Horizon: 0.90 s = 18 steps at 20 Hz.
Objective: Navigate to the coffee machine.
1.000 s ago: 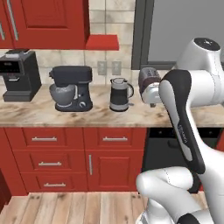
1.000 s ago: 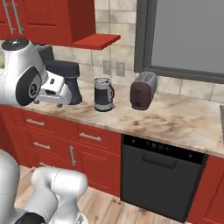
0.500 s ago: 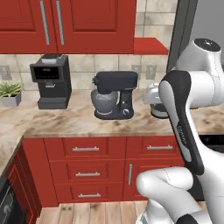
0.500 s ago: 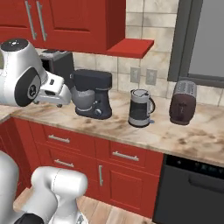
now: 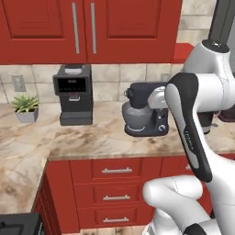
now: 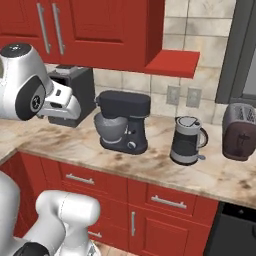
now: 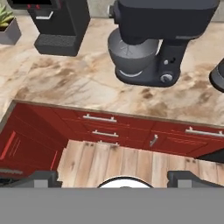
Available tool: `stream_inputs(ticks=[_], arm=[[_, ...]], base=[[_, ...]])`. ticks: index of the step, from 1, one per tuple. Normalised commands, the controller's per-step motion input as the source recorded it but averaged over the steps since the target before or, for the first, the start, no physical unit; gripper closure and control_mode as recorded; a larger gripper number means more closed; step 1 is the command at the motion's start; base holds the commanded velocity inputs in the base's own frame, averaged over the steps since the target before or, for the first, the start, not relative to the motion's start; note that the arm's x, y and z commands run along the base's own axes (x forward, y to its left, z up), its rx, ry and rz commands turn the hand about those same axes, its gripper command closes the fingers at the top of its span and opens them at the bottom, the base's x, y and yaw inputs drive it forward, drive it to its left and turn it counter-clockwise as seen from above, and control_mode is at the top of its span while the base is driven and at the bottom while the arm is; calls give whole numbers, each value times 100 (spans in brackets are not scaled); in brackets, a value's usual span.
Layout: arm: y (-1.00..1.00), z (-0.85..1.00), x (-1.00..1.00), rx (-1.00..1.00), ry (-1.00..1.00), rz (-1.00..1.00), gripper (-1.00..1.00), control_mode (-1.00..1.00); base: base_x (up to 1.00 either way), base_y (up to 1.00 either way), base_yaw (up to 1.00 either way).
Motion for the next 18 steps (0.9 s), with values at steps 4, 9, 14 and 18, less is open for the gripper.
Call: stream_inputs(ticks=[4, 9, 14, 18], arm=[[0, 0, 0, 0, 0, 0, -100, 100], [0, 0, 0, 0, 0, 0, -100, 100], [0, 0, 0, 0, 0, 0, -100, 100], [0, 0, 0, 0, 0, 0, -100, 100]], base=[[47, 50, -22], [22, 79, -21], [43, 53, -18], [71, 33, -13]])
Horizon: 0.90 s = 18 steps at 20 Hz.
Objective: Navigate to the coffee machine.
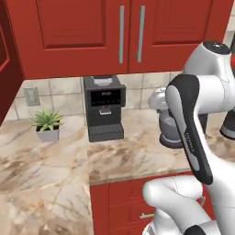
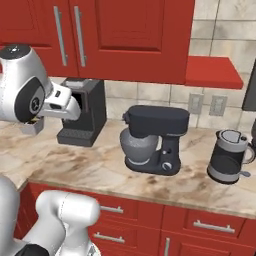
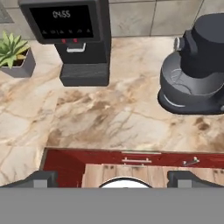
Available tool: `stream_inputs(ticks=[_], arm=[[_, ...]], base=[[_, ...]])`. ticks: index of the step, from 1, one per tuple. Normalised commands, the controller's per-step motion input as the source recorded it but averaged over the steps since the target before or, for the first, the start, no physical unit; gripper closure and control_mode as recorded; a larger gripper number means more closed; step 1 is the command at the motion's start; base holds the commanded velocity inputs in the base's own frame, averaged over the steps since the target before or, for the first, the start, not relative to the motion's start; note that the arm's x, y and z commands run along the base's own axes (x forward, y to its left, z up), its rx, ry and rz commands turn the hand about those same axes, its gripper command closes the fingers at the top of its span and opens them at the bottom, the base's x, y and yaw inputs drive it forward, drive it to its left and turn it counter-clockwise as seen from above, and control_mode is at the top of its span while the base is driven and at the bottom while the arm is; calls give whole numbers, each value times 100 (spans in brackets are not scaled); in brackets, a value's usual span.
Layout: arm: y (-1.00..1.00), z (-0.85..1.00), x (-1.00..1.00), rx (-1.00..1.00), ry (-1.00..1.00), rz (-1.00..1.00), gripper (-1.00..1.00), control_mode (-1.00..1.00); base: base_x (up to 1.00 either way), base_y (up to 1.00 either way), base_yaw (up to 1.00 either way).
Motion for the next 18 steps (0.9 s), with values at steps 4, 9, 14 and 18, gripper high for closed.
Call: stream_inputs(ticks=[4, 9, 14, 18], arm=[[0, 0, 0, 0, 0, 0, -100, 100], [0, 0, 0, 0, 0, 0, -100, 100], [0, 0, 0, 0, 0, 0, -100, 100], [0, 0, 0, 0, 0, 0, -100, 100]], base=[[59, 48, -11], [7, 58, -8], [14, 52, -10], [3, 15, -3]])
